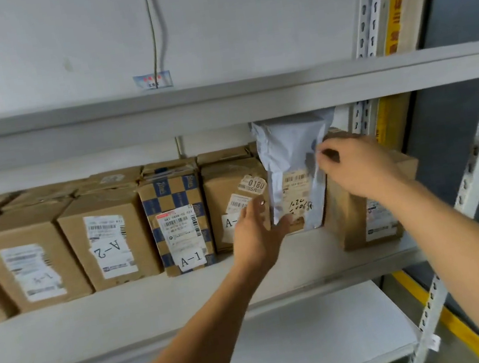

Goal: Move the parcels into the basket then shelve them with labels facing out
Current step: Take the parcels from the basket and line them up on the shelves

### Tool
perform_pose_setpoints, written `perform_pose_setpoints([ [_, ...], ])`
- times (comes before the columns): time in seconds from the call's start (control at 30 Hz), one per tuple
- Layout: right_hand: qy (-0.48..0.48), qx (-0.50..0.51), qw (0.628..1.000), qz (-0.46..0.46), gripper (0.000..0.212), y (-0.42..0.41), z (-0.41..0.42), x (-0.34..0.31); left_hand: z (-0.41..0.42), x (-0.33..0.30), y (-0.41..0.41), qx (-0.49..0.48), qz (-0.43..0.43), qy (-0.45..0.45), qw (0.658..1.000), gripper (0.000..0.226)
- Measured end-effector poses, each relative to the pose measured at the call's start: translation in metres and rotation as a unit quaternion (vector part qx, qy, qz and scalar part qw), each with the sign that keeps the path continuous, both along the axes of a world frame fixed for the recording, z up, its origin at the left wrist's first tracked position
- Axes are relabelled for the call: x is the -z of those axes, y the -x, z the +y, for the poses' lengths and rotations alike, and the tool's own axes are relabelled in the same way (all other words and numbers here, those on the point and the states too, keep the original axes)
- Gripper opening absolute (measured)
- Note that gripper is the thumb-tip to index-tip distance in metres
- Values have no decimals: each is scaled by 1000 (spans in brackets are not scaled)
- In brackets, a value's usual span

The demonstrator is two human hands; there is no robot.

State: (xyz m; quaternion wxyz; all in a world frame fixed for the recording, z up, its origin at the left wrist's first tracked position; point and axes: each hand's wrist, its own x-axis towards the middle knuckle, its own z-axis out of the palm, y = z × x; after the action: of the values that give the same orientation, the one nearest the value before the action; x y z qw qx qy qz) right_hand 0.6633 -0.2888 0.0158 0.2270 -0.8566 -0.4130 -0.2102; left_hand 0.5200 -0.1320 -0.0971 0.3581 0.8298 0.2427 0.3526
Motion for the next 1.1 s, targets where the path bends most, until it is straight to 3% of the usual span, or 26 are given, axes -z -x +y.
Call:
perform_pose_setpoints([
  [0.13, -28, -10, 998, -53, 37, 39, 19, 25, 21, -9, 37, -18, -21, -30, 999, 64],
  [0.23, -30, -69, 995, -65, 41, 68, 42, 40, 35, -10, 62, -51, -12, -124, 991, 61],
  [0.33, -10, -127, 990, -63, 50, 84, 77, 47, 60, -17, 88, -134, -23, -310, 941, 56],
  [0.4, 8, -142, 988, -65, 58, 87, 102, 48, 79, -30, 103, -188, 25, -364, 912, 73],
  [0.53, 65, -142, 985, -71, 78, 88, 142, 42, 122, -56, 124, -214, 184, -347, 894, 119],
  [0.63, 86, -139, 983, -82, 73, 85, 151, 45, 141, -56, 129, -208, 225, -378, 873, 116],
  [0.83, 49, -164, 983, -70, 67, 71, 152, 54, 160, -53, 125, -203, 225, -433, 849, 110],
  [0.97, 49, -150, 986, -59, 73, 74, 154, 53, 158, -52, 127, -193, 211, -443, 850, 114],
  [1.1, -24, -212, 975, -55, 76, 100, 172, 33, 175, -54, 164, -236, 193, -413, 858, 125],
])
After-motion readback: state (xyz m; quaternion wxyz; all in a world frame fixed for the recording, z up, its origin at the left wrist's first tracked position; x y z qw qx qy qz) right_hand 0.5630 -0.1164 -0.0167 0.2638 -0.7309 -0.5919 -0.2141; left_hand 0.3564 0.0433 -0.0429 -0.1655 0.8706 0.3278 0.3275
